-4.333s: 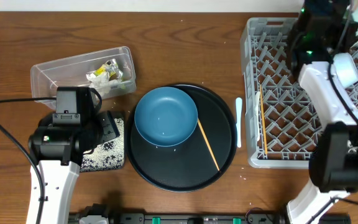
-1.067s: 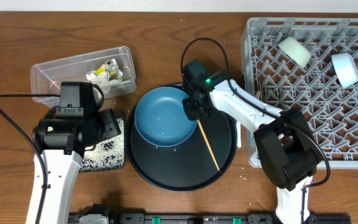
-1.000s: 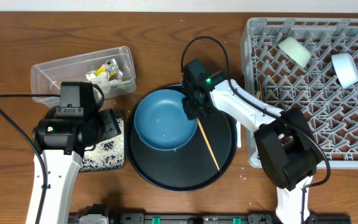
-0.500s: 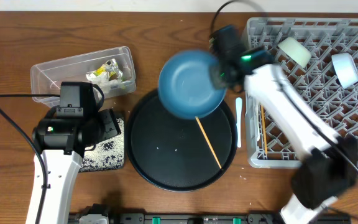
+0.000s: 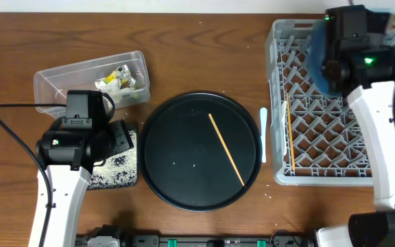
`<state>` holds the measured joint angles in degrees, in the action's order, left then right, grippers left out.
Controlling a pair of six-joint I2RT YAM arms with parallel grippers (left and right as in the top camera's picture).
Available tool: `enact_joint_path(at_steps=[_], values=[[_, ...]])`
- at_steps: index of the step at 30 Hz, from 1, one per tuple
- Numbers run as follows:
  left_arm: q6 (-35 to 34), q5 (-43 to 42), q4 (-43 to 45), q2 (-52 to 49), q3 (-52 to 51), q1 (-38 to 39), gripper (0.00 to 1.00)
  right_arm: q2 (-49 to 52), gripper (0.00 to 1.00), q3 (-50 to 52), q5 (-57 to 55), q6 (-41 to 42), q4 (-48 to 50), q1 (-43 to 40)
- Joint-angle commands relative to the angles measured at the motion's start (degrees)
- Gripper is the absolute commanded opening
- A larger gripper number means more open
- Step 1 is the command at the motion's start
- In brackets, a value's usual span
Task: Sort waste into correct bins and load items into the dishwasher rack
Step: 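Lift the teal bowl with the right gripper and carry it into the rack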
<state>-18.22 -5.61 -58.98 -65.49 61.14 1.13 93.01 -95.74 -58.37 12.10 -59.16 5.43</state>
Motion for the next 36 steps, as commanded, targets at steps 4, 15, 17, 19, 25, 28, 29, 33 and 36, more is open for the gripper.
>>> enact_joint_path(at_steps=[4, 15, 17, 19, 25, 28, 29, 33, 36], values=[[-0.6, 0.1, -0.4, -0.1, 1.0, -0.3, 0.59, 0.0, 0.01, 4.5, -11.9, 8.3, 0.2, -4.2], [-0.6, 0.1, -0.3, -0.1, 1.0, -0.3, 0.59, 0.0, 0.01, 16.9, -11.2, 8.5, 8.1, -3.1], [-0.6, 0.1, -0.3, -0.1, 1.0, -0.3, 0.59, 0.0, 0.01, 18.1, -10.7, 8.5, 9.1, -2.2], [-0.6, 0.1, -0.3, -0.1, 1.0, -0.3, 0.59, 0.0, 0.01, 18.6, -10.6, 8.5, 9.7, -1.6], [-0.6, 0.1, -0.3, -0.1, 1.0, -0.3, 0.59, 0.0, 0.01, 18.6, -10.2, 8.5, 10.4, 0.6], [-0.6, 0.1, -0.3, -0.1, 1.0, -0.3, 0.59, 0.0, 0.01, 18.6, -10.2, 8.5, 10.5, 1.2], [-0.6, 0.1, -0.3, -0.1, 1.0, -0.3, 0.59, 0.0, 0.01, 18.6, -10.2, 8.5, 10.5, 1.2], [-0.6, 0.1, -0.3, -0.1, 1.0, -0.3, 0.59, 0.0, 0.01, 18.6, -10.2, 8.4, 10.5, 1.2], [-0.6, 0.1, -0.3, -0.1, 1.0, -0.3, 0.59, 0.0, 0.01, 18.7, -10.0, 8.4, 10.2, 1.5]])
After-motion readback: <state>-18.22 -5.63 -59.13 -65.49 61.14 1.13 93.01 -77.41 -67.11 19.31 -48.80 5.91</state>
